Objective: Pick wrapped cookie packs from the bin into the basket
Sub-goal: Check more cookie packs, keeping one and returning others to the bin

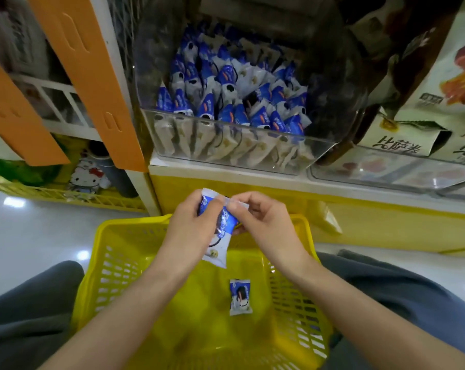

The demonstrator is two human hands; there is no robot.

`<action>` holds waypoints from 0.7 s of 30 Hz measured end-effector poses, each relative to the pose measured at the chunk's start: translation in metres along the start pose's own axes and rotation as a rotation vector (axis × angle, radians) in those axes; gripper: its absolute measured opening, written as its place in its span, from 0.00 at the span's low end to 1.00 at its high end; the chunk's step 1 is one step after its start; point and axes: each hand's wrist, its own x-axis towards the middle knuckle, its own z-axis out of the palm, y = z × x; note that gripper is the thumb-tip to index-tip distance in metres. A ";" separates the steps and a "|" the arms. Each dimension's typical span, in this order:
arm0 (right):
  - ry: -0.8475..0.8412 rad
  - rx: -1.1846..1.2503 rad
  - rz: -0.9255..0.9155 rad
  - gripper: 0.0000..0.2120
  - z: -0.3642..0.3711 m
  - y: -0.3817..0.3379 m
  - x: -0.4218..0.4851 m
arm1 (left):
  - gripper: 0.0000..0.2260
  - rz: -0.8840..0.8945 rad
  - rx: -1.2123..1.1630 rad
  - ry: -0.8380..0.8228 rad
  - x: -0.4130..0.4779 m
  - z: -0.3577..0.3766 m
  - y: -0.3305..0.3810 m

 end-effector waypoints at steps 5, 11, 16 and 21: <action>0.016 -0.521 -0.329 0.01 -0.007 0.002 -0.004 | 0.09 0.019 0.041 -0.005 0.001 -0.001 -0.005; 0.031 -0.637 -0.403 0.03 -0.011 -0.001 -0.011 | 0.08 -0.018 -0.077 -0.080 -0.009 -0.004 -0.010; 0.186 -0.164 0.027 0.09 -0.017 0.000 -0.002 | 0.09 -0.083 -0.083 -0.139 -0.017 -0.002 -0.011; 0.124 0.113 0.279 0.08 -0.023 0.001 -0.002 | 0.03 0.017 -0.073 -0.072 -0.014 -0.005 -0.010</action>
